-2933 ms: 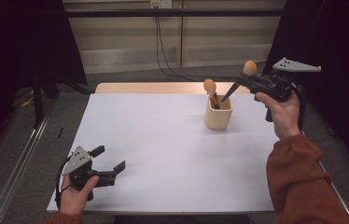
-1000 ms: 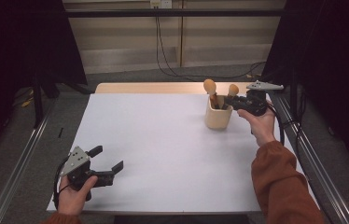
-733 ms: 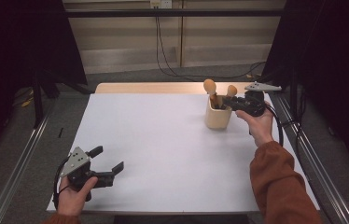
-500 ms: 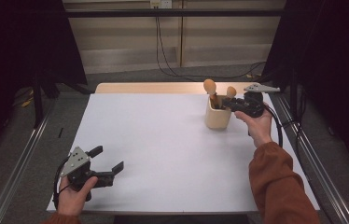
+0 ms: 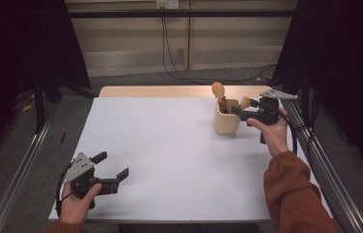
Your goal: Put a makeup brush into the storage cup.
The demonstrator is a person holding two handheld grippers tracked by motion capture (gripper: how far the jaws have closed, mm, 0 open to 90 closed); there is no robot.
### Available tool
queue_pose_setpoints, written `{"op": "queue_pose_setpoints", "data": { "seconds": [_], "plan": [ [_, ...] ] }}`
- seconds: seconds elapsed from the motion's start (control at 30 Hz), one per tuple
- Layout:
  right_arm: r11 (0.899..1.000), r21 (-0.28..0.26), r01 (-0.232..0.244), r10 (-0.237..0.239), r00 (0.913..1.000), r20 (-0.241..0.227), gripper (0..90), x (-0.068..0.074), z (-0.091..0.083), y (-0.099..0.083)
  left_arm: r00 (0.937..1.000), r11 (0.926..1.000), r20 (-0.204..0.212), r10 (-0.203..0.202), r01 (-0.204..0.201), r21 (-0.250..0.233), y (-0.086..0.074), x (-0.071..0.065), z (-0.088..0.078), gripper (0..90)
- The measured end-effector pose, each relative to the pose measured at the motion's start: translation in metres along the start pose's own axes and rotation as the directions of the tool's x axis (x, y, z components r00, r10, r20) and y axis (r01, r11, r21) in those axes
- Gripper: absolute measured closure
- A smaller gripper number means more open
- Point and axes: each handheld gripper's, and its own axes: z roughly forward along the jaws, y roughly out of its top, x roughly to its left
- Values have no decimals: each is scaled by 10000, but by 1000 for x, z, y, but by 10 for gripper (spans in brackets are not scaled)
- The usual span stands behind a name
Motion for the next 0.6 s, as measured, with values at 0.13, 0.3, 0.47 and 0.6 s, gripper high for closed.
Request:
{"op": "queue_pose_setpoints", "data": {
  "seconds": [0.13,0.3,0.47,0.6],
  "plan": [
    [9997,-225,29,-26,9999,109,30,2,-2,-3,10000,10000,5,-26,26,-16,0,0,0,26],
    [9990,-401,174,-169,9998,124,10,5,-6,-9,10000,10000,-7,-23,23,14,0,0,0,26],
    [9980,-539,343,-329,9991,272,3,8,-13,-12,10000,10000,-42,10,-10,11,0,0,0,26],
    [9981,-575,208,-184,9990,413,10,9,-20,-17,10000,10000,-48,21,-21,35,0,0,0,26]
  ]
}}
